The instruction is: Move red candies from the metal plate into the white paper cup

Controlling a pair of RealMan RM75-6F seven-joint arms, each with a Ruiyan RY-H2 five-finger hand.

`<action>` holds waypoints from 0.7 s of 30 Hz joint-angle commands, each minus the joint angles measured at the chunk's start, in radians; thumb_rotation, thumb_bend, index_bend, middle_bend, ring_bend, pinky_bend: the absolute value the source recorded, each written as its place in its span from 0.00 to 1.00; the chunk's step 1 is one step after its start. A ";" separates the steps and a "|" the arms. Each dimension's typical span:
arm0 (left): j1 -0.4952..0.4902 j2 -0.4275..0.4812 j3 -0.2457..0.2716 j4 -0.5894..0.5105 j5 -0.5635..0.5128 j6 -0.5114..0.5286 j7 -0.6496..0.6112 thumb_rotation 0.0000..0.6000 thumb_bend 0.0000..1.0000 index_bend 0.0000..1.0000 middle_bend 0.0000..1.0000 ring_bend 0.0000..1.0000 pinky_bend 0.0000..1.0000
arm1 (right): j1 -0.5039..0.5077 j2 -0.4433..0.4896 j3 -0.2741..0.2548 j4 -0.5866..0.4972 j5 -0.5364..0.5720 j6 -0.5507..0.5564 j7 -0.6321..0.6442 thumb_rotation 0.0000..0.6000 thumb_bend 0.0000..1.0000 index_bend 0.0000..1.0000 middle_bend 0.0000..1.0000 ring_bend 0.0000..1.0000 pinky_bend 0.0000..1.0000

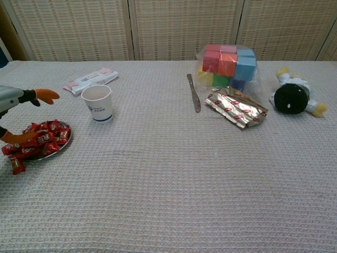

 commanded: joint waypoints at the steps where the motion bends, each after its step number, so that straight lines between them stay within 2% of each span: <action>1: 0.018 0.000 0.009 0.018 -0.020 -0.006 0.013 1.00 0.37 0.07 0.10 0.17 1.00 | 0.003 -0.001 -0.004 -0.002 -0.006 -0.004 -0.001 1.00 0.05 0.00 0.00 0.00 0.00; 13: 0.027 -0.030 0.003 0.077 -0.105 -0.091 0.121 1.00 0.37 0.10 0.11 0.16 1.00 | 0.001 -0.001 -0.005 -0.003 -0.012 0.004 -0.001 1.00 0.05 0.00 0.00 0.00 0.00; 21: 0.009 -0.049 -0.013 0.091 -0.132 -0.137 0.160 1.00 0.36 0.14 0.13 0.20 1.00 | 0.000 0.001 -0.005 -0.003 -0.011 0.005 0.001 1.00 0.05 0.00 0.00 0.00 0.00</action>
